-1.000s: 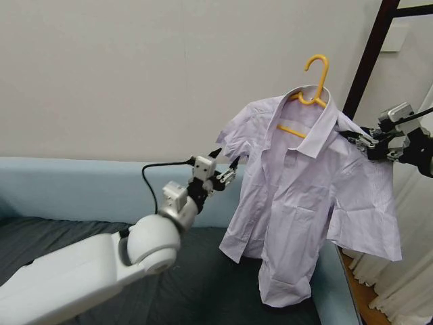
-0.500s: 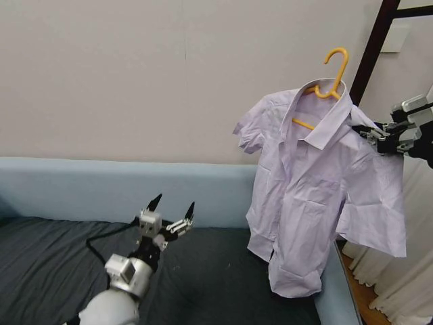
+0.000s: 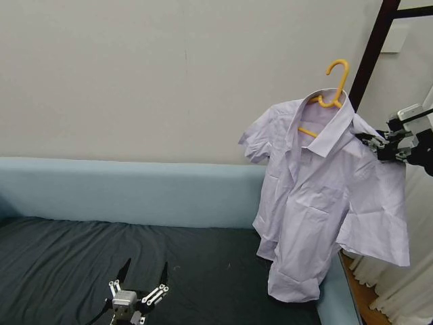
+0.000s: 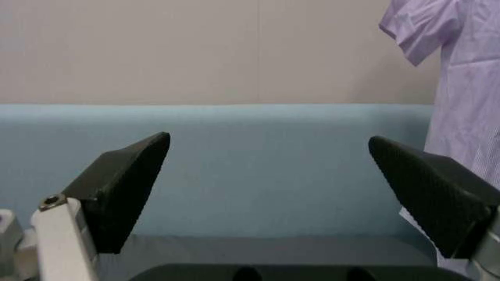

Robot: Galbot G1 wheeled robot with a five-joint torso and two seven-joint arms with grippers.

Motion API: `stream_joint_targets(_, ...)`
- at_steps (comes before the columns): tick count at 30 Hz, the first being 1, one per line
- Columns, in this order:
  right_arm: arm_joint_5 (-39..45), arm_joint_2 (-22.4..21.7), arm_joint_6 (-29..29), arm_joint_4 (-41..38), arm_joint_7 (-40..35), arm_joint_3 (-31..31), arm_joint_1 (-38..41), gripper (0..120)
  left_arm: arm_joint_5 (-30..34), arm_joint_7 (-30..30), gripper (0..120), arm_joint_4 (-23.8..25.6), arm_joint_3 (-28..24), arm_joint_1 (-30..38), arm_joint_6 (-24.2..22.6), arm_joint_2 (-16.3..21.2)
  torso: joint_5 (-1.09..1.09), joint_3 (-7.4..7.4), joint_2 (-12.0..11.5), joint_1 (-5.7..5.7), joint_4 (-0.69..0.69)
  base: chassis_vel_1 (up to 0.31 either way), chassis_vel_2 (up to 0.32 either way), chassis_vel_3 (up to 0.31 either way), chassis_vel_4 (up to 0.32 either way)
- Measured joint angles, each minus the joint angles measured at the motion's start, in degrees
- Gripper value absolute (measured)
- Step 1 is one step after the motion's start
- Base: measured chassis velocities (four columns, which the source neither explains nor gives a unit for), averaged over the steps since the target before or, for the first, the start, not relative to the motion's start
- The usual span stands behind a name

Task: Pick up the clothes from the sofa and hang them on the clothes hanger.

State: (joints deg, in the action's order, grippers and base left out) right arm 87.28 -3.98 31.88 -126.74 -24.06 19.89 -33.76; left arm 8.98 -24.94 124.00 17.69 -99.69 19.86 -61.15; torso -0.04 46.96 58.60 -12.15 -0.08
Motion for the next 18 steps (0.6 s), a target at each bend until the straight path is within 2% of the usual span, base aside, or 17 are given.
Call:
stream_joint_targets(9, -1.76, 1.55, 0.12, 2.27, -2.31, -0.21, -0.87, 8, -0.04, 0.05, 100, 0.74, -0.60, -0.26, -0.16, -0.53, 0.00, 0.00, 0.00, 0.00, 0.00, 0.000, 0.000, 0.000, 0.000)
stream_joint_targets(13, -0.41, 2.83, 2.81, 3.39, -8.61, 1.26, -0.57, 8, 0.06, 0.04, 100, 0.76, -0.71, -0.09, -0.23, -0.45, -0.01, 0.00, 0.00, 0.00, 0.02, 0.000, 0.000, 0.000, 0.000)
stream_joint_targets(16, 4.92, 3.85, 8.92, 5.51, -20.38, 3.16, -0.60, 8, 0.18, 0.02, 100, 0.76, -0.79, 0.01, -0.28, -0.39, 0.00, 0.00, 0.00, 0.00, 0.00, 0.000, 0.000, 0.000, 0.000)
stream_joint_targets(18, 4.92, 3.89, 10.02, 7.52, -23.35, 3.25, -0.83, 8, 0.22, 0.02, 100, 0.77, -0.83, 0.07, -0.32, -0.34, 0.00, 0.00, 0.00, 0.00, -0.01, 0.000, 0.000, 0.000, 0.000)
